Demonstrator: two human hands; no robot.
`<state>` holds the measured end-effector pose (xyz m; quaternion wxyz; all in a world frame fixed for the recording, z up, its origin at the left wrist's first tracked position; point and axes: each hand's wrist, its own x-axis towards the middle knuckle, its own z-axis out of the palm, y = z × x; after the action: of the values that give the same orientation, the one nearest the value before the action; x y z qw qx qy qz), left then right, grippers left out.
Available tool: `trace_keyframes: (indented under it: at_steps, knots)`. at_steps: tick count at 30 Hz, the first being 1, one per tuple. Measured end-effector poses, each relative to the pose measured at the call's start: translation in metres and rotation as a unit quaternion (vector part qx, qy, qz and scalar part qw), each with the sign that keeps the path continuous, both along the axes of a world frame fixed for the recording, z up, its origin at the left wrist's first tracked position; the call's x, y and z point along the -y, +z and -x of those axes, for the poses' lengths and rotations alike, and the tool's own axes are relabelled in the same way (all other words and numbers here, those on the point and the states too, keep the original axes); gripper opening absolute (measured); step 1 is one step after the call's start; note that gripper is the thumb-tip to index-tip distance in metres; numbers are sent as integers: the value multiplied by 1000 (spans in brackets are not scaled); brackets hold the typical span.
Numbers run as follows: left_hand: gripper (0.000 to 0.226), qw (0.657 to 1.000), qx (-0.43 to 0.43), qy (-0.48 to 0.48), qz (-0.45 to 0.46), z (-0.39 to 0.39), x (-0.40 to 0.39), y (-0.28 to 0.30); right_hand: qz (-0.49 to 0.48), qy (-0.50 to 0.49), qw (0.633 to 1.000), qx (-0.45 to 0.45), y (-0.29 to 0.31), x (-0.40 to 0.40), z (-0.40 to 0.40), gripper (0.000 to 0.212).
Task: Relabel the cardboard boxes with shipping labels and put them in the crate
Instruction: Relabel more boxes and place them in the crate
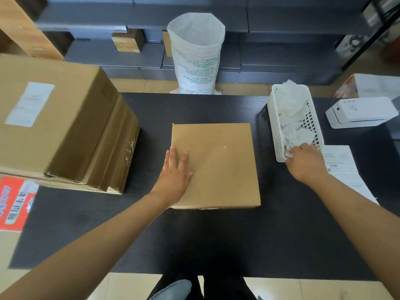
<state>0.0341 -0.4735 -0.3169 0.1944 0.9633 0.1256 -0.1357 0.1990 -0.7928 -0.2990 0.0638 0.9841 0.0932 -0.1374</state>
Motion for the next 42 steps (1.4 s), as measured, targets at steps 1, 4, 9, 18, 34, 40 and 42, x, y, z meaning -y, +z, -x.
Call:
trace_keyframes:
  at_steps: [1,4,9,18,34,40,42]
  knots:
    - [61,1000,-1,-2,-11,-1,0,2,7,2,1000,3,2,0,1,37]
    - [61,999,-5,-7,-36,-3,-1,10,25,6,1000,9,11,-1,3,35]
    - [58,998,-19,-22,-61,-7,0,26,29,41,998,23,25,-8,11,34]
    - [46,994,-1,-56,-92,-23,5,56,16,66,997,34,54,-26,28,33]
    - [43,970,16,-196,-143,-69,124,88,-23,-5,999,44,80,58,68,30]
    - [42,961,27,-232,-148,-82,232,94,2,-30,999,31,84,161,79,33]
    - [40,958,31,-244,-149,-84,266,94,-1,-41,999,25,85,192,81,32]
